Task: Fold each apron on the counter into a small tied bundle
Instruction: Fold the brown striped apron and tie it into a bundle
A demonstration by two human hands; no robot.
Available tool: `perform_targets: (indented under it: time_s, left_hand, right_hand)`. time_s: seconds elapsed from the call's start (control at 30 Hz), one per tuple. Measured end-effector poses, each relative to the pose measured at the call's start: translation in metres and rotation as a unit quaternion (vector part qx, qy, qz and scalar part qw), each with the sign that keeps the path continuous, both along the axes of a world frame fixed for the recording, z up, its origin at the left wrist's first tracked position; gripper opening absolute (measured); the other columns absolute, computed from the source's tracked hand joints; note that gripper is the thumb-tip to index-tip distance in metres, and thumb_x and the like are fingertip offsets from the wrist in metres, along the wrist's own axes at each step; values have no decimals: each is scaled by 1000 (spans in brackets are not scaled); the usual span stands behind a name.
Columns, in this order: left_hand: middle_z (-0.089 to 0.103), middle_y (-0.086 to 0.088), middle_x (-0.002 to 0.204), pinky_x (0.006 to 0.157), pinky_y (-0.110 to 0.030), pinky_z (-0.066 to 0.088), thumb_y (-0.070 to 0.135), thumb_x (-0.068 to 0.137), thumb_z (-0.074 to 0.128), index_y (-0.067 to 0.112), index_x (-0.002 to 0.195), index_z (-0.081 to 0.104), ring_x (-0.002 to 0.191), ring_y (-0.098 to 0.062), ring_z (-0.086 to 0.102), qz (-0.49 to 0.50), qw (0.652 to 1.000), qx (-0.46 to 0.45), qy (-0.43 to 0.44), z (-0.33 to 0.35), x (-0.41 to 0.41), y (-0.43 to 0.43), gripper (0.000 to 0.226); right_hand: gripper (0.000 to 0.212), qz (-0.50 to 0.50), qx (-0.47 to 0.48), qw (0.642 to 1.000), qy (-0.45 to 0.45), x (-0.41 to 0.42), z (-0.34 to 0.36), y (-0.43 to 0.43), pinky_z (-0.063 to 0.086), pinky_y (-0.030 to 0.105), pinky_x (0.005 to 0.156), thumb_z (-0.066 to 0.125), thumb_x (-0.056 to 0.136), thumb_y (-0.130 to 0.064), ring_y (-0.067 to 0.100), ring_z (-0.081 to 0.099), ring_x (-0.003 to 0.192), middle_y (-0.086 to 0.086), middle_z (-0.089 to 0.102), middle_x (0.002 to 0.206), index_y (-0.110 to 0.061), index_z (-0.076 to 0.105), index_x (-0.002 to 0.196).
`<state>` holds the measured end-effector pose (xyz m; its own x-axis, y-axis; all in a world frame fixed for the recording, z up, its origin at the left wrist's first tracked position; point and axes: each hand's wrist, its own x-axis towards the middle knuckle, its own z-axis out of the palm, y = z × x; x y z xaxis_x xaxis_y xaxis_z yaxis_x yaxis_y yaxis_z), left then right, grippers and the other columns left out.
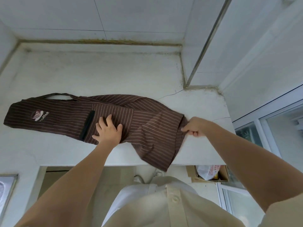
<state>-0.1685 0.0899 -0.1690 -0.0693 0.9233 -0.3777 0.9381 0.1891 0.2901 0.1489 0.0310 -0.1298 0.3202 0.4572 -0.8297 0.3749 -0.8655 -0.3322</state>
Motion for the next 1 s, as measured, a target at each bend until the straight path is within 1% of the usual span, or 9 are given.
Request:
perform_targets:
  time_s: [0.1, 0.23, 0.33, 0.43, 0.5, 0.57, 0.67, 0.8, 1.0]
  left_hand:
    - [-5, -12, 162, 116, -65, 7, 56, 96, 42, 24, 154, 5, 149, -32, -7, -28, 999, -38, 14, -10, -12, -11, 76]
    - [-17, -10, 162, 114, -65, 3, 73, 87, 41, 28, 154, -7, 148, -31, -16, -64, 994, -74, 38, -11, -15, -15, 94]
    - [-20, -9, 161, 114, -65, 2, 78, 82, 41, 29, 153, -12, 148, -30, -18, -75, 992, -87, 50, -7, -17, -16, 101]
    - [-21, -9, 161, 114, -66, 2, 80, 81, 40, 30, 153, -13, 148, -31, -18, -85, 992, -81, 53, -8, -19, -19, 102]
    - [-21, -10, 161, 113, -66, 2, 80, 81, 38, 30, 153, -13, 148, -31, -19, -91, 991, -75, 58, -8, -19, -21, 102]
    - [-22, -10, 161, 113, -67, 2, 81, 81, 37, 30, 153, -14, 148, -31, -19, -95, 991, -72, 64, -10, -19, -22, 102]
    - [-22, -11, 160, 113, -68, 2, 81, 81, 37, 30, 153, -14, 148, -32, -20, -94, 991, -73, 69, -11, -18, -22, 102]
    - [-22, -11, 160, 113, -68, 2, 82, 81, 34, 29, 153, -14, 147, -33, -19, -101, 989, -72, 75, -11, -17, -23, 102]
    - [-26, -10, 159, 112, -69, 1, 88, 75, 32, 32, 151, -20, 147, -32, -22, -115, 986, -82, 84, -10, -18, -26, 108]
  right_hand:
    - [18, -105, 193, 971, -96, 9, 5, 6, 42, 22, 43, 60, 95, -13, 16, 59, 46, 8, 61, 68, -10, 56, 78]
    - [23, -178, 351, 910, -129, -4, 5, 6, 50, 24, 74, 51, 94, -1, 23, 65, 88, 6, 60, 108, -12, 52, 114]
    - [38, -124, 285, 936, -166, -19, -4, -9, 43, 29, 84, 58, 91, -9, 25, 57, 103, 10, 50, 126, -8, 45, 127]
    - [29, -141, 187, 957, -174, -33, -3, -28, 44, 32, 74, 54, 95, -31, 26, 58, 88, 7, 57, 99, -5, 52, 109]
    - [46, -162, 67, 984, -36, -41, 6, -36, 48, 34, 70, 46, 98, -47, 27, 61, 80, 9, 61, 86, -2, 55, 103]
    - [71, -178, -29, 976, 121, -46, 20, -41, 49, 33, 67, 40, 96, -62, 29, 62, 96, 14, 63, 109, 3, 50, 122]
    - [96, -113, -119, 976, 145, -43, 28, -46, 53, 32, 73, 38, 86, -78, 29, 65, 103, 19, 65, 114, 0, 41, 142]
    - [77, -123, -199, 962, 140, -49, 29, -60, 60, 41, 65, 35, 99, -58, 42, 61, 112, 29, 56, 128, 2, 32, 147]
    - [22, -326, -28, 918, 224, -58, 19, -60, 56, 40, 89, 55, 99, -15, 33, 61, 113, 20, 56, 116, -4, 52, 118]
